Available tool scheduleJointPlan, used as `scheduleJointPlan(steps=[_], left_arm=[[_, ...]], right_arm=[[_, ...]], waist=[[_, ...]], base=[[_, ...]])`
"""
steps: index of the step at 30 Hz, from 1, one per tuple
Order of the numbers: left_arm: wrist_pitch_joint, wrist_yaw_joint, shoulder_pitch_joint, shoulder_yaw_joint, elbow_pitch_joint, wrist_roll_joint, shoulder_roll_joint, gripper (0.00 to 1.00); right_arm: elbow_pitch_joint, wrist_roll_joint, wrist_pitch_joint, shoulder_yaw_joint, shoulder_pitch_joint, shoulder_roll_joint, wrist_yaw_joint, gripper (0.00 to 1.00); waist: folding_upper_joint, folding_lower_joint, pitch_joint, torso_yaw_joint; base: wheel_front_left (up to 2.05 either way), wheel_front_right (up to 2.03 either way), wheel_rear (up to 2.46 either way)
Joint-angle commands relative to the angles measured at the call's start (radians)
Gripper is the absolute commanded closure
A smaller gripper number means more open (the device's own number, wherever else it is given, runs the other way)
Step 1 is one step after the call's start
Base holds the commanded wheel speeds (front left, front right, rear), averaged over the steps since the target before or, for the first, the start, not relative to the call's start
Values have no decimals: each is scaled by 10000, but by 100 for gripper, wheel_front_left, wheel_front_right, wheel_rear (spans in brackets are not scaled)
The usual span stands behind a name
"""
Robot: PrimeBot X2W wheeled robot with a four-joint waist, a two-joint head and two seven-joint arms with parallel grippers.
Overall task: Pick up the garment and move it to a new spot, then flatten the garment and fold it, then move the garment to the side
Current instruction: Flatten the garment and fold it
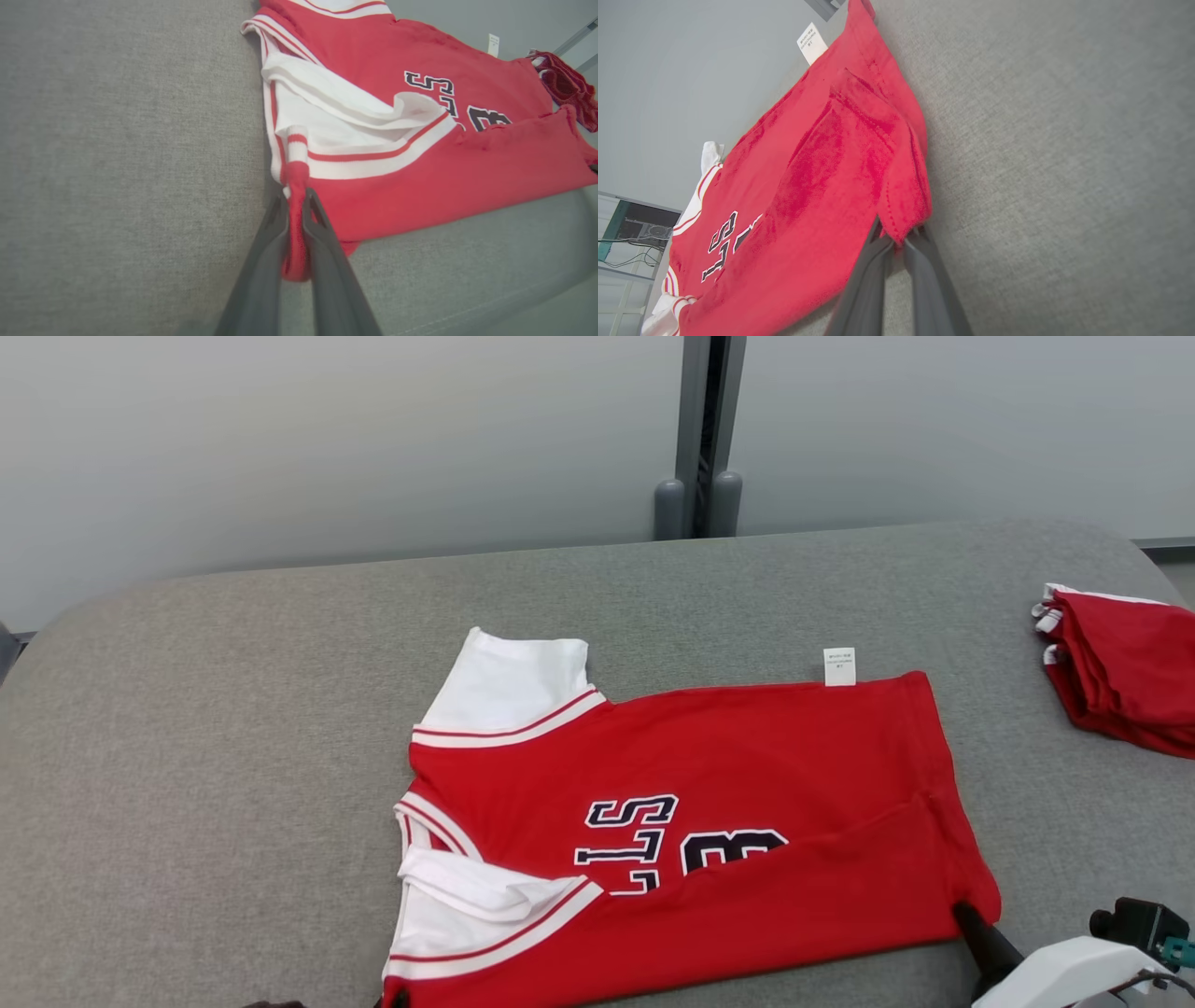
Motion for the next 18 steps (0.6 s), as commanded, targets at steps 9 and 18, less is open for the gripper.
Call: scheduleJointPlan(steps=[9,18], left_arm=[[706,603,1401,-114,-2188,-51,876,100],[1243,900,1631,-264,-3127,-18,1144,0]], right_arm=[[-1149,-125,1115,-182,1076,-548,-4,100],[-1465,-646,1826,-1390,1651,-342,-4,0]], waist=[[-1,0,-10,-152],[-1,0,-80,42]], base=[[0,0,0],[0,0,0]])
